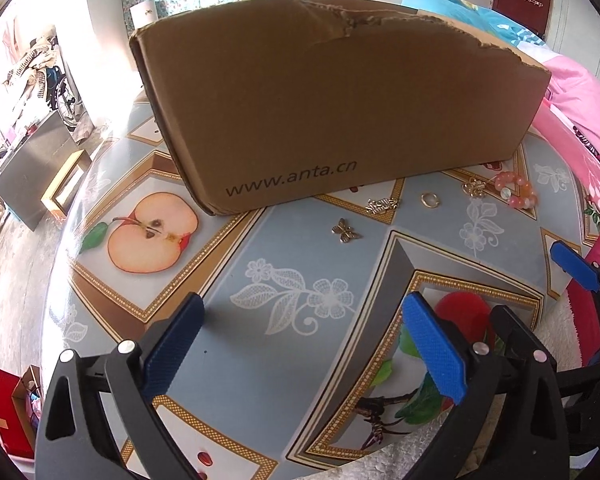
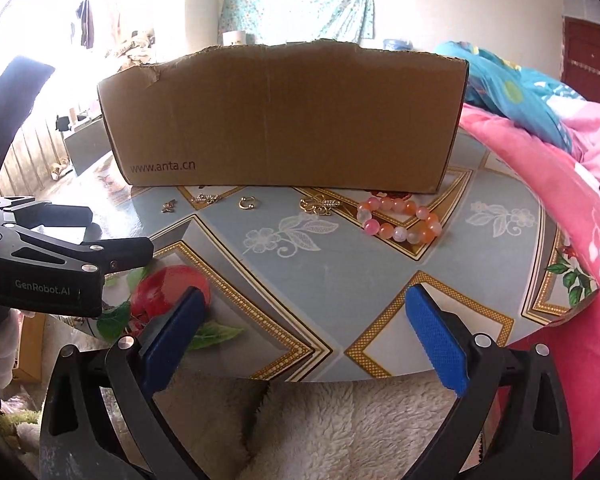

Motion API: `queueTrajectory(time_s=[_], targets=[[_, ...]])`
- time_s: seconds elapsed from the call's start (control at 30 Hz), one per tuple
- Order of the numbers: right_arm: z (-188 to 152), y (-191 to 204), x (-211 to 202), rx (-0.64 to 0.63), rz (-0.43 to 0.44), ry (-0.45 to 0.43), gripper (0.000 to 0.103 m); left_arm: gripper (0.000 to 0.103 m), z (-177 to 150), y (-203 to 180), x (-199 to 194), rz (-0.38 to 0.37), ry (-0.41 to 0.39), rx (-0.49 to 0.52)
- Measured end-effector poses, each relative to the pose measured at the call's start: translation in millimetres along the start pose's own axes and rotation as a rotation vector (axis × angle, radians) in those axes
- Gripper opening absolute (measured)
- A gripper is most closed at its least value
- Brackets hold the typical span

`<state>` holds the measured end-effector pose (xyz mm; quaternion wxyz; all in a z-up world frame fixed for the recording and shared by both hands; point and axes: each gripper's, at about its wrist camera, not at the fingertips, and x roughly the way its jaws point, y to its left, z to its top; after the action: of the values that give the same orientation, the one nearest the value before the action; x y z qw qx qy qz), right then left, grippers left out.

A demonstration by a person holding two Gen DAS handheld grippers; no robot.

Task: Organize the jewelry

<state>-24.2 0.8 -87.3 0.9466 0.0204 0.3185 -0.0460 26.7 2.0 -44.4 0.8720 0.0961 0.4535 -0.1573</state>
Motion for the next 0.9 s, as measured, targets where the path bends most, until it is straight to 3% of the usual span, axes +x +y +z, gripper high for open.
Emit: queueTrajectory(time_s=[0.27, 0.43, 0.53, 0.7, 0.9], targets=[[2.5, -0.4, -2.3, 0.004, 0.031, 0.024, 0.096, 0.098, -1.3, -3.3, -4.8, -0.009, -0.004, 0.033], [10.1, -11.6, -2.3, 0.006, 0.063, 0.049, 0.095, 0.093, 1.7, -14.2, -14.0, -0.013, -0.085, 0.133], [13.9, -18.1, -2.5, 0.017, 0.089, 0.057, 0.095, 0.083, 6.9, -17.8, -17.1, -0.063, -0.112, 0.159], [16.5, -27.3, -0.3, 0.033, 0.129, 0.052, 0.096, 0.054, 19.6, -18.1, -12.3, -0.145, -0.1, 0.191], [16.3, -32.8, 4.5, 0.03, 0.136, 0.038, 0.095, 0.032, 27.8, -20.4, 2.3, -0.157, -0.057, 0.243]])
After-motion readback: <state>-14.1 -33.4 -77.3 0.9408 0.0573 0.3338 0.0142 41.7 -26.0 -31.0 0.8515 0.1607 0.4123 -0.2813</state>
